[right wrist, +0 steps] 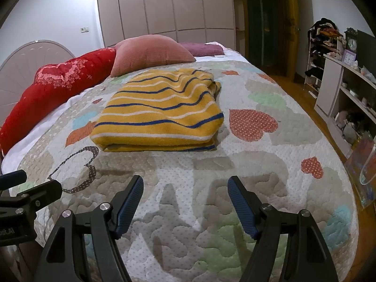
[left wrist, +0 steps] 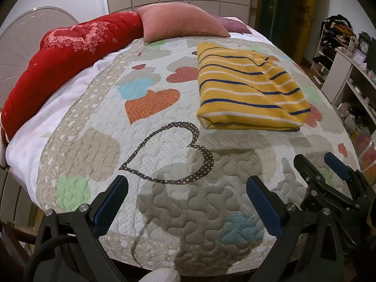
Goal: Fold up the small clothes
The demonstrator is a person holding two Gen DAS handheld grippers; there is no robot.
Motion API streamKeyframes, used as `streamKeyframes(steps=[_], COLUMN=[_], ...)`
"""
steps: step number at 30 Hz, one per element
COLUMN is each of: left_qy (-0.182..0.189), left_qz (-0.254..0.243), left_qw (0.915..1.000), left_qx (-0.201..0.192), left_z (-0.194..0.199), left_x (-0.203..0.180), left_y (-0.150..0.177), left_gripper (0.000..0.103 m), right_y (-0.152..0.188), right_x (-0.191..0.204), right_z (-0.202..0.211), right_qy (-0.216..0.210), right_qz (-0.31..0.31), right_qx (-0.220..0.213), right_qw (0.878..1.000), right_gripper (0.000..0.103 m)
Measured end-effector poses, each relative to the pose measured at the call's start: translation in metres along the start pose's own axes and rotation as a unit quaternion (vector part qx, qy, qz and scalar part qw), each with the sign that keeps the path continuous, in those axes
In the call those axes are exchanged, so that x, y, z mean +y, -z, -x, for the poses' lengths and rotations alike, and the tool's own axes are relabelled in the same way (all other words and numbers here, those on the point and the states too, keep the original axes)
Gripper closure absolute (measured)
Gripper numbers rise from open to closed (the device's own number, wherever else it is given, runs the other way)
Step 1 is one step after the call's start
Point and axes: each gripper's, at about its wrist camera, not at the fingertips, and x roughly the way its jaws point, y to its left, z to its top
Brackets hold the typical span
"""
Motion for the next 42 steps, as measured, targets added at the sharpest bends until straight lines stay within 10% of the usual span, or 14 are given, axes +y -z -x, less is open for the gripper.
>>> streamKeyframes(steps=[42], left_qy=[0.039], left_qz=[0.007], left_qw=[0.9989], left_qx=[0.026], left_z=[-0.021], left_x=[0.006], left_y=[0.006], left_gripper=[0.003], right_y=[0.004], right_x=[0.012], right_z=[-0.011], right_qy=[0.023], right_qz=[0.024], right_qx=[0.01], right_qw=[0.999], right_gripper=[0.022])
